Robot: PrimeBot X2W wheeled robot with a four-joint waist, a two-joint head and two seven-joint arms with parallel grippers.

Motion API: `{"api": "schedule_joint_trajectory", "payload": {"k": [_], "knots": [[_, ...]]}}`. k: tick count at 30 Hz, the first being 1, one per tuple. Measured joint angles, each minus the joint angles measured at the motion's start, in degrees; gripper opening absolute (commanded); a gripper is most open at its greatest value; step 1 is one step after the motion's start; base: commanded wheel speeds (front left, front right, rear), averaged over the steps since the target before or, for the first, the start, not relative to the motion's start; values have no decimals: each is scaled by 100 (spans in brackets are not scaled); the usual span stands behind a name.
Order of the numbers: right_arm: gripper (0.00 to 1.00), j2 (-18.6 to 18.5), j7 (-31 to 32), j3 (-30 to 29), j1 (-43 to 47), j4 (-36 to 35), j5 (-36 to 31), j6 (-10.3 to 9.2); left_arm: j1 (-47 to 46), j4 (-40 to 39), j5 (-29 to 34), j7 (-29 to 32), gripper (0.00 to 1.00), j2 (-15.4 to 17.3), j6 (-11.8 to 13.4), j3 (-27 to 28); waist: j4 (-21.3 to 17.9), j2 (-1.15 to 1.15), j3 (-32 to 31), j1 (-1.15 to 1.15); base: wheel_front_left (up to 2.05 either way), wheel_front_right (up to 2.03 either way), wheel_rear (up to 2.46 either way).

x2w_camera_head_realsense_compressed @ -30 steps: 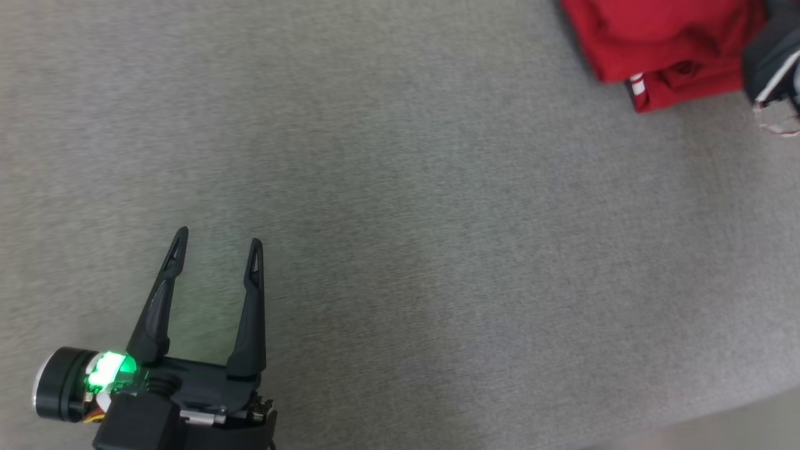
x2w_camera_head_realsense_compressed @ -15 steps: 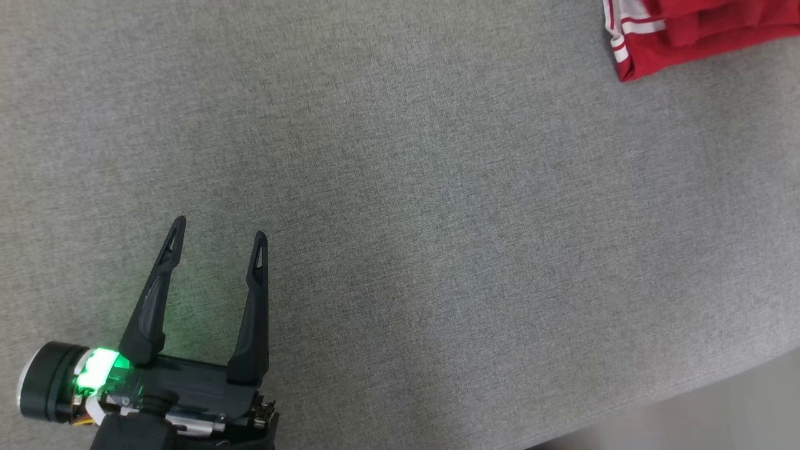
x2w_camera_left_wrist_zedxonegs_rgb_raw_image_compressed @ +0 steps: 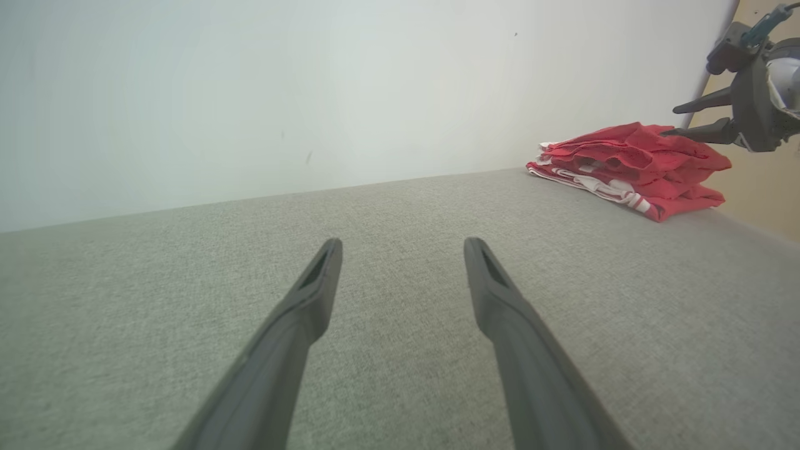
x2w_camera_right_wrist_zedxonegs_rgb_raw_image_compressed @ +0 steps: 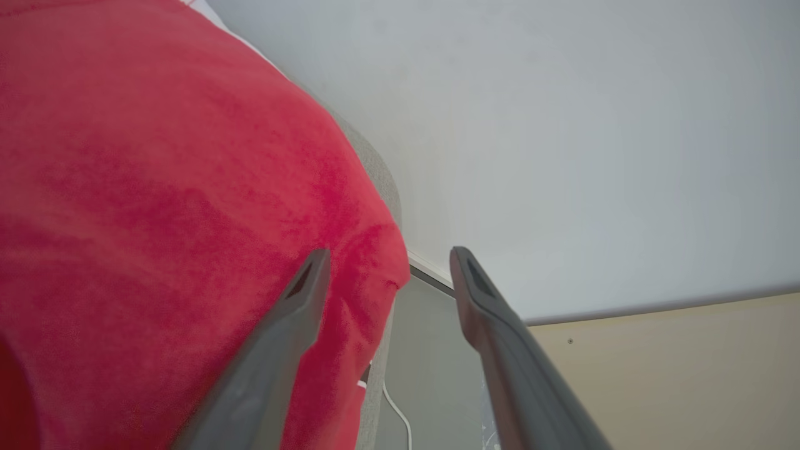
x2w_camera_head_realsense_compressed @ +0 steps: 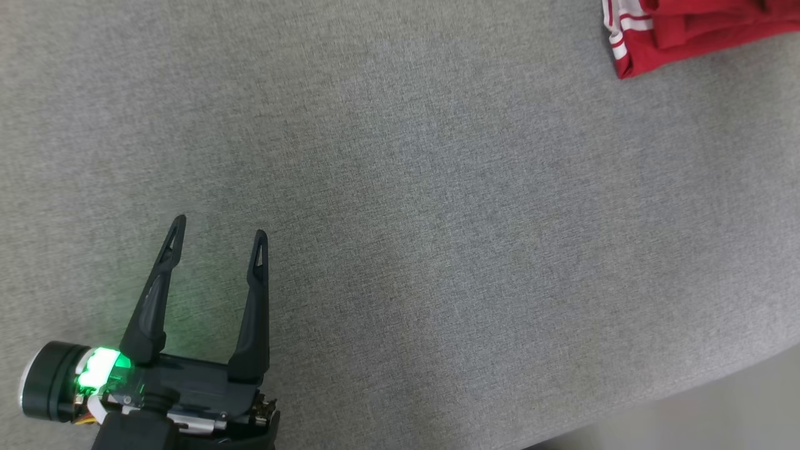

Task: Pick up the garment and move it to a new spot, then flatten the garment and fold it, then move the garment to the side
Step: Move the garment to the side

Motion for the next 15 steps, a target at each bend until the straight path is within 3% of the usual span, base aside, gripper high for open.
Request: {"api": "schedule_joint_trajectory", "payload": {"k": [7,15], "knots": [[100,-13,-133,-67,-31,4,9,0,58,465,-210,0,100,-135,100,153,79,0,-400,0,0,0,0],[100,29,-191,-1268,485,-1048,288,0,391,1023,-336,0,100,-296,124,539,234,-2,-1089,-2,0,0,0]]}}
